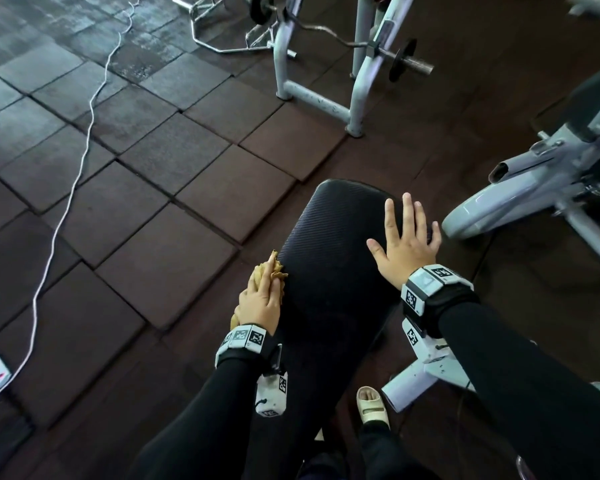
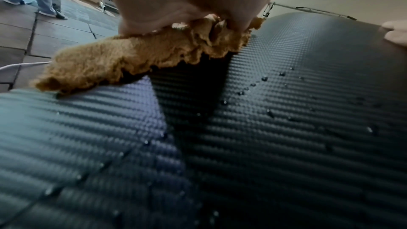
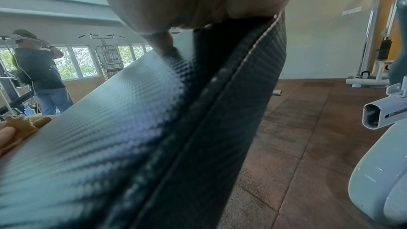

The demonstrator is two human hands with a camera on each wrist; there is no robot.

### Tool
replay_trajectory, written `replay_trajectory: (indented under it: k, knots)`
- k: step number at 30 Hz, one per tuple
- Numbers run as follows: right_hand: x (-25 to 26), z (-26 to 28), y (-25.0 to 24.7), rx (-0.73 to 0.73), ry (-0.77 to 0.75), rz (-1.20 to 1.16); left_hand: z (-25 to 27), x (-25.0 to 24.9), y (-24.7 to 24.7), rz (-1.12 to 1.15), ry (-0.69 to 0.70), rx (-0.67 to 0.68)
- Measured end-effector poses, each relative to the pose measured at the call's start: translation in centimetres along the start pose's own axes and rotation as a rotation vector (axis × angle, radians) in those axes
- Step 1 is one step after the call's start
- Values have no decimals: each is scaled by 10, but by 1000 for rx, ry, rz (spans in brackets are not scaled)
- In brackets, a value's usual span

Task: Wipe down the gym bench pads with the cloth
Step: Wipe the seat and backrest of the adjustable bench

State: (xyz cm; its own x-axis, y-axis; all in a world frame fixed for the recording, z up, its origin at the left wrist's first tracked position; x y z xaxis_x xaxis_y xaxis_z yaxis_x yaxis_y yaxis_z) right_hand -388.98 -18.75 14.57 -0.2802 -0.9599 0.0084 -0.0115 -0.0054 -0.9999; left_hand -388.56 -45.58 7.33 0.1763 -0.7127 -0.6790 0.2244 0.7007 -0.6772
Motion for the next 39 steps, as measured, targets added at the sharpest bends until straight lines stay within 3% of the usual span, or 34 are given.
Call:
replay_trajectory:
  k: [6, 11, 16, 19, 23, 28, 32, 36, 39]
  knots:
    - [1, 1, -1, -8, -2, 13, 29, 11, 17, -234, 139, -58]
    - [1, 1, -1, -26, -4, 2, 90, 58, 38, -313, 294, 70]
    - [1, 1, -1, -30, -7, 11, 110, 94, 34, -319, 145, 186]
    - [2, 1, -1, -34, -7, 9, 86, 81, 31, -231, 53, 81]
    - [1, 2, -2, -42, -9, 8, 40, 28, 25, -175, 58, -12]
    - [0, 1, -1, -47, -7, 2, 34, -21, 42, -298, 276, 24]
    - [0, 1, -1, -53, -13, 1, 82, 12, 50, -316, 396, 67]
    - [0, 1, 0, -55, -12, 2, 128, 79, 47, -270, 243, 113]
    - [1, 2, 0, -63, -12, -8, 125, 98, 47, -252, 60, 165]
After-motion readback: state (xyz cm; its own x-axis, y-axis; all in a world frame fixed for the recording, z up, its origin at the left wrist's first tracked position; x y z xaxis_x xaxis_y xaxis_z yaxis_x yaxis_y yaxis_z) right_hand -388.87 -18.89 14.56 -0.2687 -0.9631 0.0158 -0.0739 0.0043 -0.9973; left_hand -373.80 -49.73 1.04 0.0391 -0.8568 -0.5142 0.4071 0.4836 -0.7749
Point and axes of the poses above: each hand's wrist, its own z-axis away from the middle knuckle, its own y-axis out of the palm, x = y × z, the point moved 1 cm from there along -z, towards the middle knuckle, and after that the axes turned 4 degrees about z, right-handed, at the moved point
